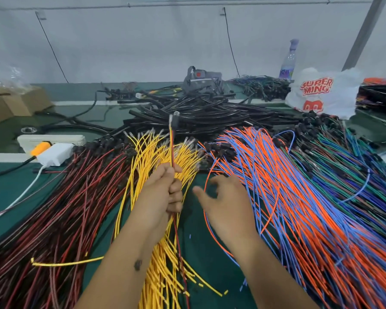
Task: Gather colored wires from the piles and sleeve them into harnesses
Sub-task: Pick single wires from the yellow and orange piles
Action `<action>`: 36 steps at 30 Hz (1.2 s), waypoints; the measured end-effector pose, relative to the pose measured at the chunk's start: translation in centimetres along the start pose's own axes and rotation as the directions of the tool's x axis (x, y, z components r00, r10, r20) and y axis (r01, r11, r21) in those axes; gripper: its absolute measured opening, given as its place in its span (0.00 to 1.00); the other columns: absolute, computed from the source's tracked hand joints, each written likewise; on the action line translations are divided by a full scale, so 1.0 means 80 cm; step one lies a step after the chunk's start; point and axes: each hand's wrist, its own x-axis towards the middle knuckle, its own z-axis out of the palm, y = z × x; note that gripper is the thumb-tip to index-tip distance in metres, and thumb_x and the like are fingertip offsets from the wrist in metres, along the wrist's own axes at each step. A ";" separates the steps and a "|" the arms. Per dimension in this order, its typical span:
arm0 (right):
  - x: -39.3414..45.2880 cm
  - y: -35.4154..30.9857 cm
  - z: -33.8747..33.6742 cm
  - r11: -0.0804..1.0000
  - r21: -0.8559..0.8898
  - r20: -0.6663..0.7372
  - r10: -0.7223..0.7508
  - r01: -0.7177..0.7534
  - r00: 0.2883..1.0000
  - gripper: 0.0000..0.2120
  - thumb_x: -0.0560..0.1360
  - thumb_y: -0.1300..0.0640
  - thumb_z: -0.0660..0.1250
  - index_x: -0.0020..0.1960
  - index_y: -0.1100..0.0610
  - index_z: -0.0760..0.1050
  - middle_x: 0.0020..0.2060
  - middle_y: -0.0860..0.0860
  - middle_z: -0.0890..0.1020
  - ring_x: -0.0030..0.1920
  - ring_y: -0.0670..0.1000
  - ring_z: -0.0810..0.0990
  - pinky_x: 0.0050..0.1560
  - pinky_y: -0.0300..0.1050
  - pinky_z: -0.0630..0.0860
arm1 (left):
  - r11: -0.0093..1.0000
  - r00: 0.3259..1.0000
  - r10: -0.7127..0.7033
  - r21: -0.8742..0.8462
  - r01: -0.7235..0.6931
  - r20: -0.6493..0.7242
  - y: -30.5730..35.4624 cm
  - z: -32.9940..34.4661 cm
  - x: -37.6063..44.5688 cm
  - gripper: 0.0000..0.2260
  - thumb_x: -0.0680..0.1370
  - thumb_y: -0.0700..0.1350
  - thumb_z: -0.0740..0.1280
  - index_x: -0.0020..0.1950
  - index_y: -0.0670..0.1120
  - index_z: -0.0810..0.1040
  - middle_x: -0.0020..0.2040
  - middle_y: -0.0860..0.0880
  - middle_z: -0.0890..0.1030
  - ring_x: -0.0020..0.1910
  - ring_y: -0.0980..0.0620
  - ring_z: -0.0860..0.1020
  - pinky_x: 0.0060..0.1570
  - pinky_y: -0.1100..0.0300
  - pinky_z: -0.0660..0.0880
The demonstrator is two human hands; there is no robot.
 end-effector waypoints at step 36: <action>-0.011 -0.005 0.001 0.867 0.487 -0.120 -0.051 0.103 0.991 0.09 0.75 0.48 0.60 0.41 0.50 0.74 0.34 0.44 0.78 0.38 0.46 0.76 0.41 0.51 0.73 | 0.985 0.990 0.139 0.096 -0.141 0.023 -0.014 0.022 -0.006 0.12 0.83 0.42 0.56 0.42 0.44 0.74 0.31 0.51 0.75 0.30 0.55 0.73 0.31 0.68 0.72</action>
